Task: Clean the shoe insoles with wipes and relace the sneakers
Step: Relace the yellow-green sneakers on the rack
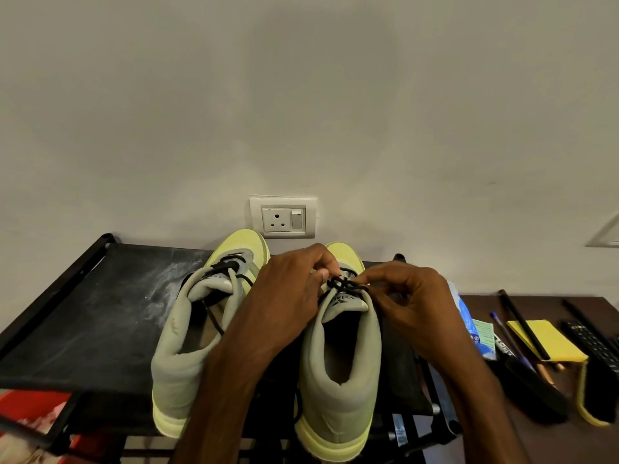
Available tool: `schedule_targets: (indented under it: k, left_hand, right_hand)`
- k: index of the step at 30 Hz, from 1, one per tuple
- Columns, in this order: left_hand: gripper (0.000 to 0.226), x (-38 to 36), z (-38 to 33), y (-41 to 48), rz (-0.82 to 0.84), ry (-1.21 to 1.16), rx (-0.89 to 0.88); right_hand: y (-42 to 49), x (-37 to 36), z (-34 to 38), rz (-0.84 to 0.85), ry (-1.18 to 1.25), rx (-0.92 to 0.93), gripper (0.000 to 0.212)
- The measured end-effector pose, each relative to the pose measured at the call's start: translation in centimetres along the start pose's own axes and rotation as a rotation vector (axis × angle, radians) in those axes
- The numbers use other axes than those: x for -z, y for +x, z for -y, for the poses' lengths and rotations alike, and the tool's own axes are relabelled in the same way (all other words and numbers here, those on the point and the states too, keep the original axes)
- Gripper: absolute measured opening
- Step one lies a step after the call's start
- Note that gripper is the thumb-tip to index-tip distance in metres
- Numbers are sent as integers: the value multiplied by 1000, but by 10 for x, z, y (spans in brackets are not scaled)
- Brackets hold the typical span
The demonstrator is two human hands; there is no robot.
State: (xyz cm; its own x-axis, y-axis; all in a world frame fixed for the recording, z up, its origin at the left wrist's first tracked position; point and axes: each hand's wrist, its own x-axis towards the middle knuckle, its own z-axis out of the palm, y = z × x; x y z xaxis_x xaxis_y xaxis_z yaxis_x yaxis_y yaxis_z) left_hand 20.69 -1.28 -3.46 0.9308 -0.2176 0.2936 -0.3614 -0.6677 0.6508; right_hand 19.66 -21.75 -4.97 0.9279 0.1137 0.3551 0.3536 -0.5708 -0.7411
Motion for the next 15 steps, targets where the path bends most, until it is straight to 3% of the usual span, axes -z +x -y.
schedule_targets:
  k: [8, 15]
  left_hand:
    - [20, -10, 0, 1, -68, 17, -1]
    - [12, -11, 6, 3, -86, 2, -4]
  right_hand:
    - [0, -8, -9, -39, 162, -102, 12]
    - [0, -3, -16, 72, 340, -128, 18]
